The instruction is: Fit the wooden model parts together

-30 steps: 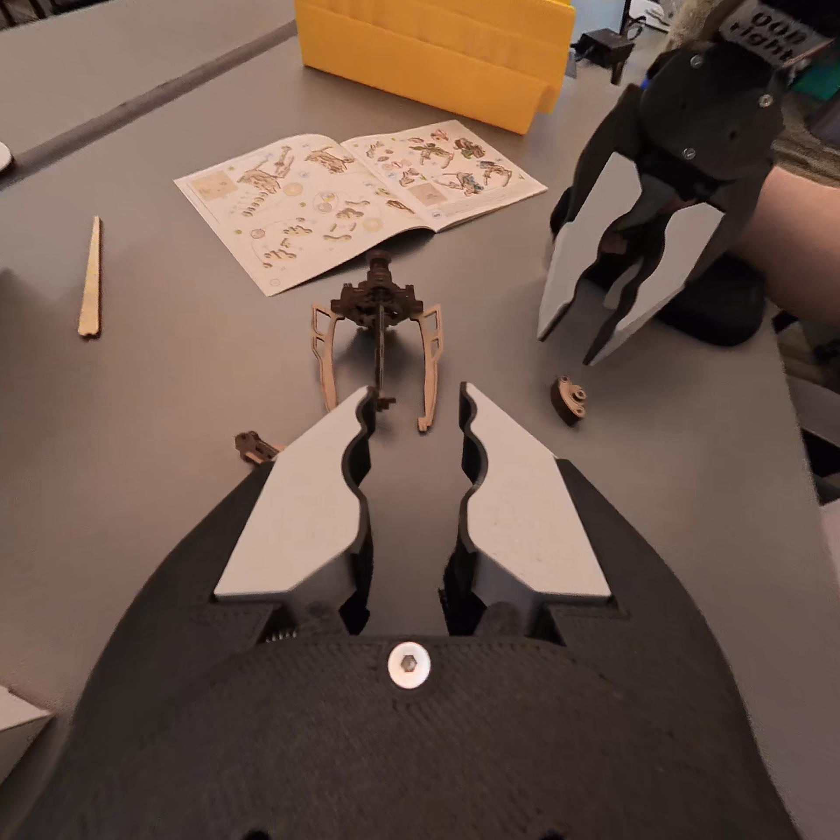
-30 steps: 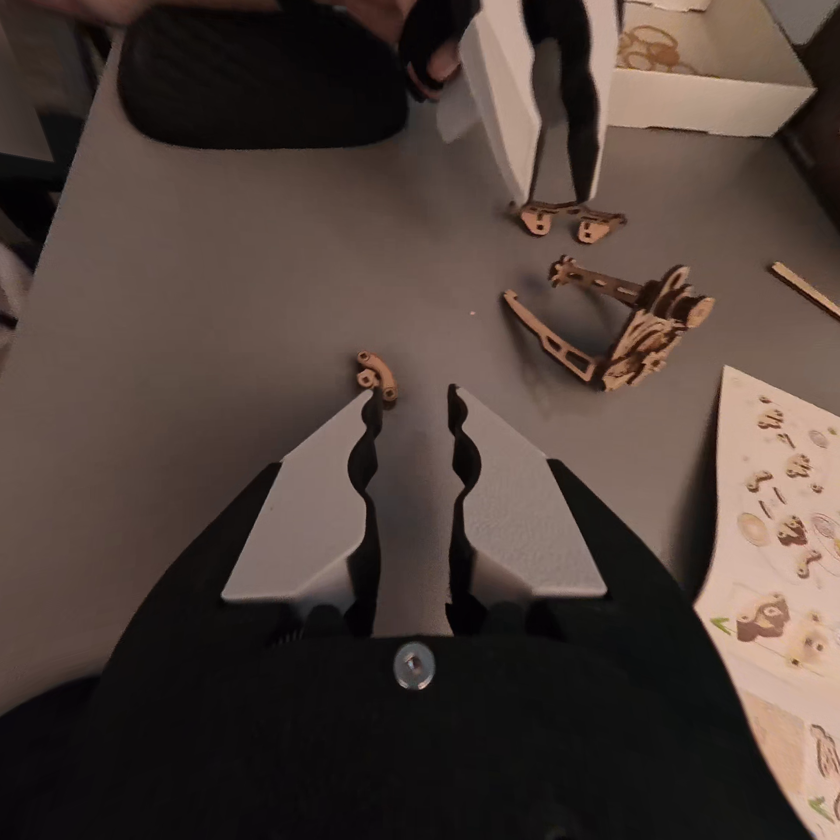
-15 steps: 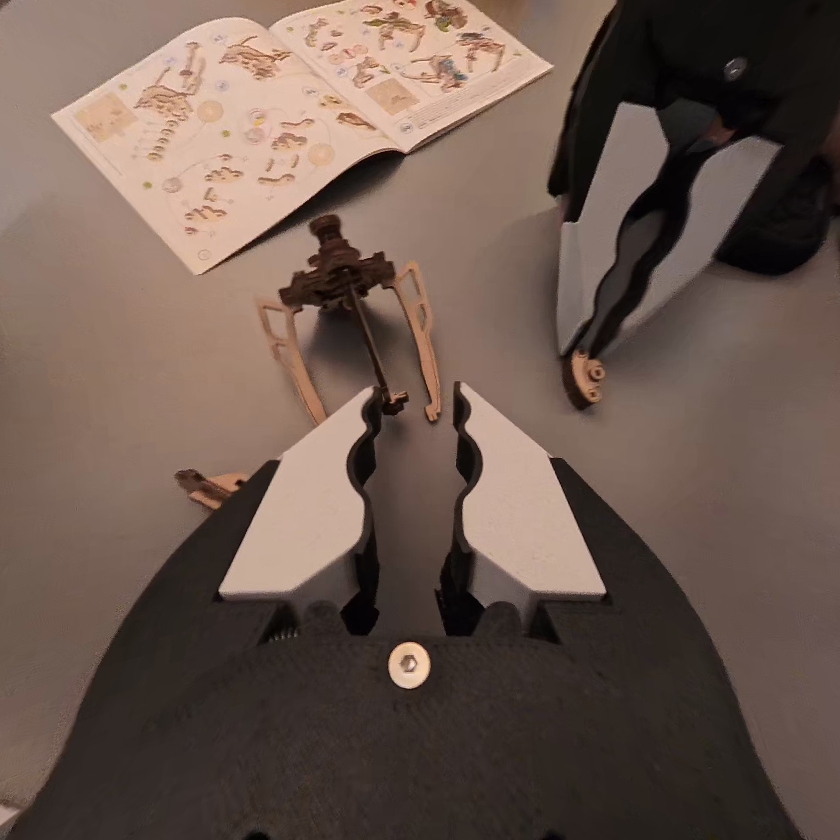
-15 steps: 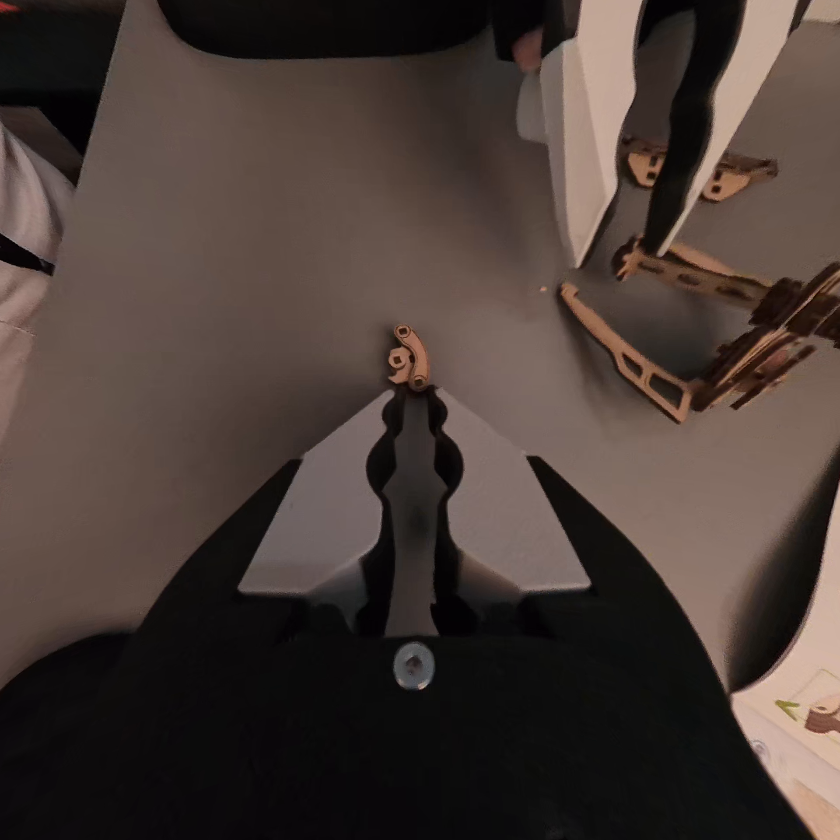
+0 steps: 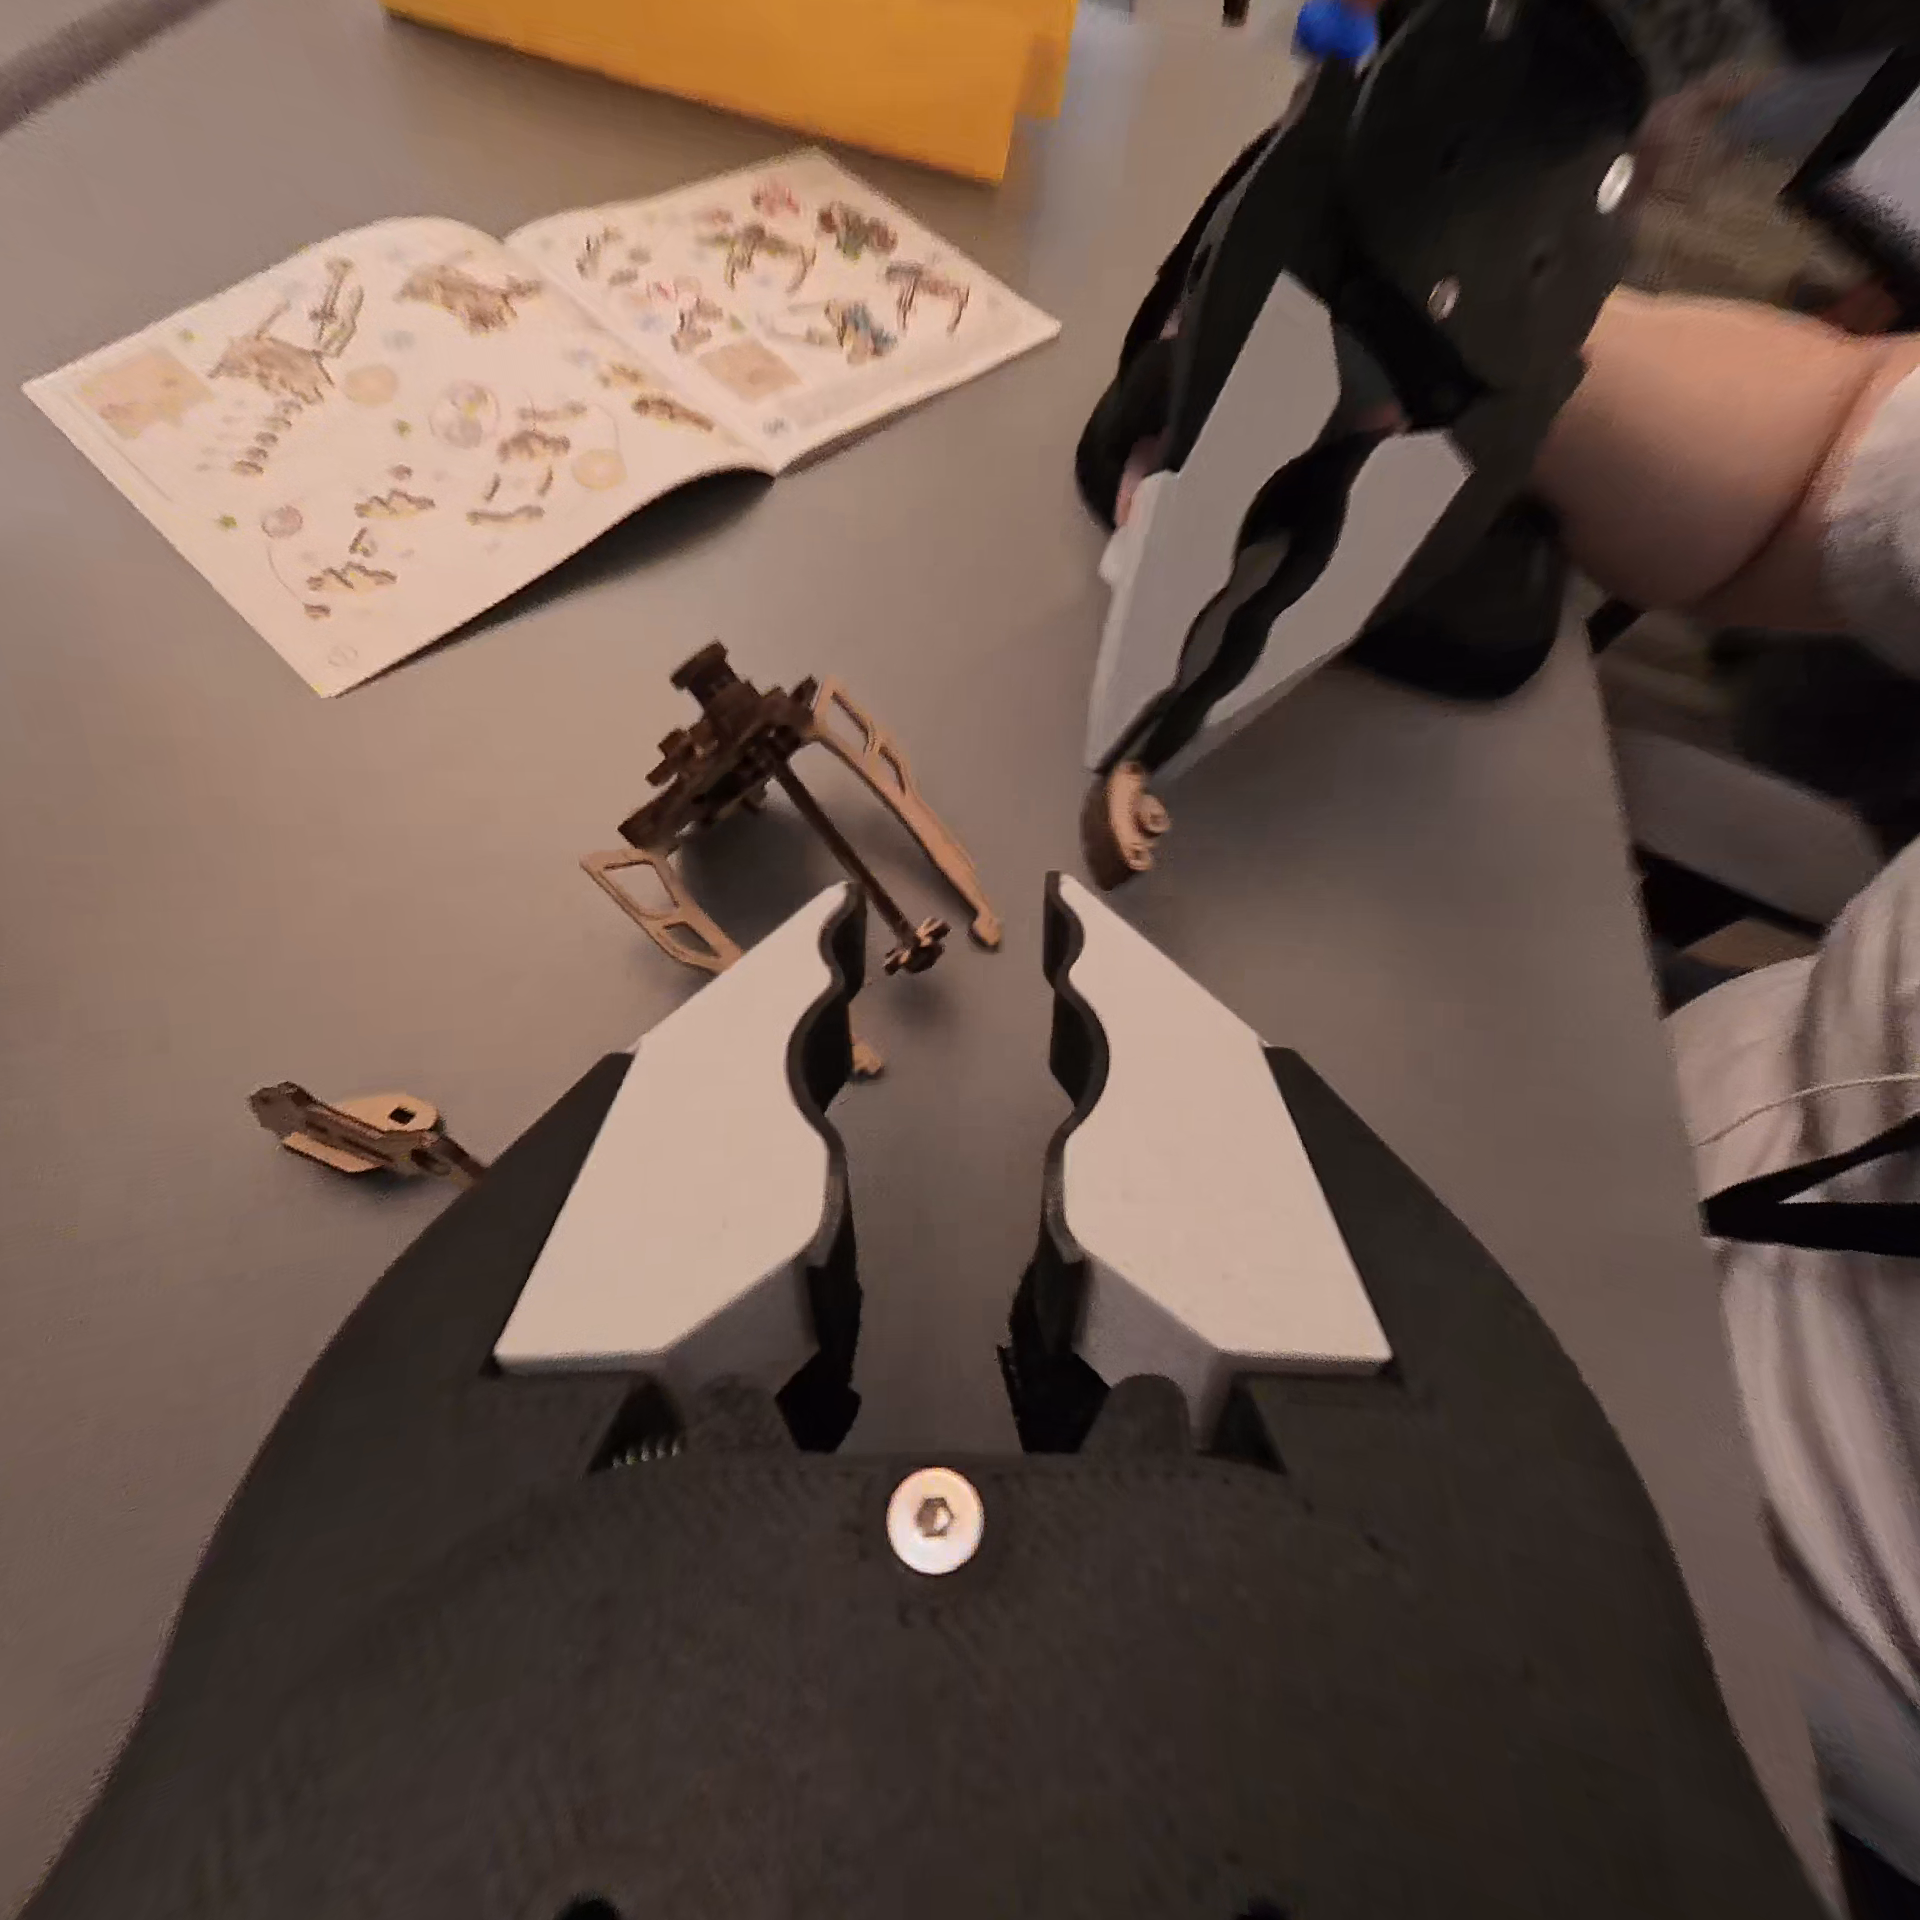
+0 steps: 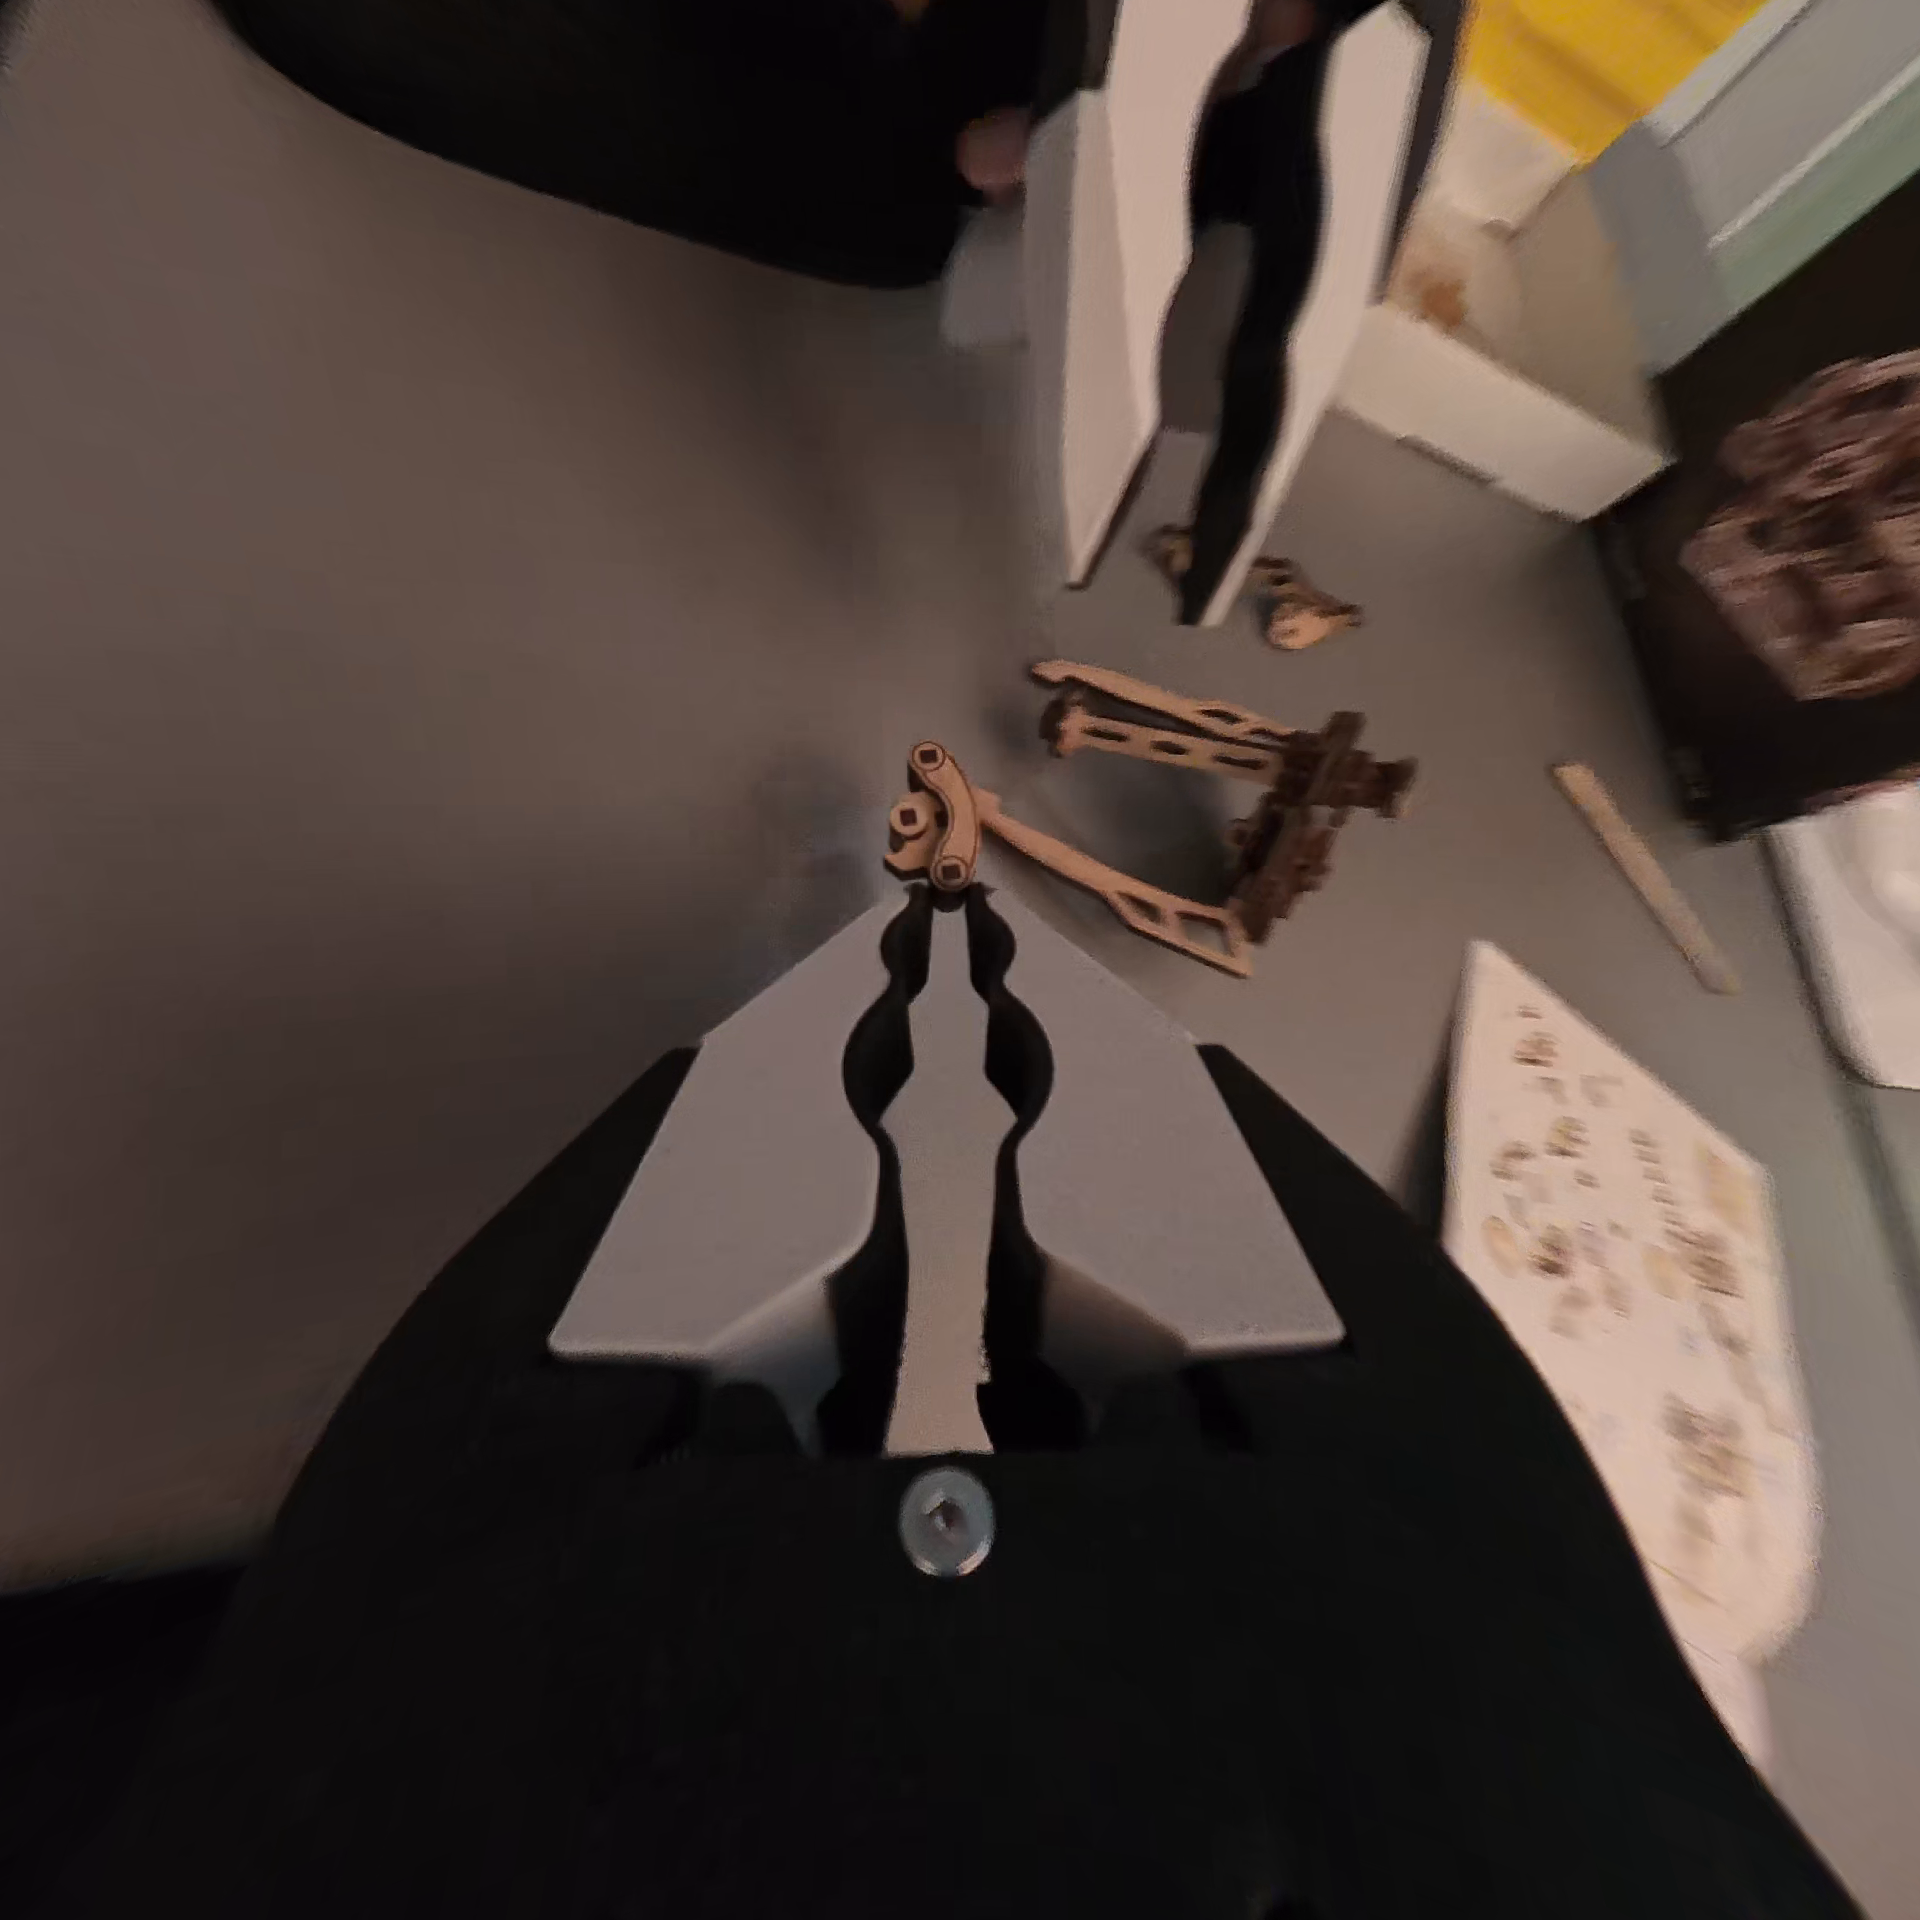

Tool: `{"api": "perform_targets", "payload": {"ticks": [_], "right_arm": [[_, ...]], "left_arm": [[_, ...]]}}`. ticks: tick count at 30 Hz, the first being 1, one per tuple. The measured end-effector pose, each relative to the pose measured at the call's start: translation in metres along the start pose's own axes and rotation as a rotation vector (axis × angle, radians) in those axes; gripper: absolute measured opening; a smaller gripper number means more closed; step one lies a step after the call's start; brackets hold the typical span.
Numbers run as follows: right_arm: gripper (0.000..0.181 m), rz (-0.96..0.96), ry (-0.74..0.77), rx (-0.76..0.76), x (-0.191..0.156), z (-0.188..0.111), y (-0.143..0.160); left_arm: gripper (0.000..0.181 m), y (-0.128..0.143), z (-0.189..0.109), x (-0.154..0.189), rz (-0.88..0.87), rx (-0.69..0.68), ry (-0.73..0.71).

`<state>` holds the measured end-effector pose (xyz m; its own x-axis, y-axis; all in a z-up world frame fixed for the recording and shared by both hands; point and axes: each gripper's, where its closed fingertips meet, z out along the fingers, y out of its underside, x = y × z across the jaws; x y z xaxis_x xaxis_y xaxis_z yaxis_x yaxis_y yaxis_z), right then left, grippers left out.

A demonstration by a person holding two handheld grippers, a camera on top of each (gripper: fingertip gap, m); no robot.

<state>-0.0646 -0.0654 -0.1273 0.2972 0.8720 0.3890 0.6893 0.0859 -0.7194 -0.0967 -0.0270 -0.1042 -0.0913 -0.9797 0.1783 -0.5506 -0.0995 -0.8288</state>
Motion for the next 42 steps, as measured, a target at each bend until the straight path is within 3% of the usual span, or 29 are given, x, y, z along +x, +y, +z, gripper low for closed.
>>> {"api": "perform_targets", "payload": {"ticks": [5,8,11,19,23,27,30,33,38,42], "right_arm": [[0.006,-0.151,0.298,0.026,0.035,-0.018,-0.012],[0.006,-0.250,0.406,-0.002,0.042,-0.022,-0.016],[0.006,-0.311,0.470,-0.023,0.045,-0.022,-0.019],[0.006,-0.302,0.514,0.053,0.047,-0.025,-0.035],[0.006,-0.331,0.518,0.047,0.045,-0.022,-0.039],[0.006,-0.351,0.500,0.018,0.042,-0.014,-0.035],[0.006,-0.350,0.503,0.029,0.042,-0.014,-0.038],[0.007,-0.328,0.465,0.028,0.038,-0.009,-0.035],[0.015,-0.209,0.401,0.037,0.043,-0.007,-0.022],[0.025,0.062,0.372,0.018,0.065,0.000,0.001]], "left_arm": [[0.038,-0.018,-0.002,0.011,-0.141,0.111,0.103],[0.046,-0.018,0.004,0.017,-0.205,0.115,0.164],[0.039,-0.018,0.005,0.014,-0.199,0.123,0.149],[0.034,-0.023,0.007,0.017,-0.255,0.164,0.185],[0.030,-0.031,0.005,0.028,-0.305,0.219,0.285],[0.027,-0.031,0.006,0.020,-0.268,0.230,0.225],[0.010,-0.033,0.003,0.021,-0.238,0.248,0.217],[0.010,-0.027,0.005,0.021,-0.209,0.208,0.213],[0.010,-0.018,0.006,0.018,-0.171,0.147,0.197],[0.010,-0.021,-0.007,0.003,-0.116,0.171,0.127]]}}
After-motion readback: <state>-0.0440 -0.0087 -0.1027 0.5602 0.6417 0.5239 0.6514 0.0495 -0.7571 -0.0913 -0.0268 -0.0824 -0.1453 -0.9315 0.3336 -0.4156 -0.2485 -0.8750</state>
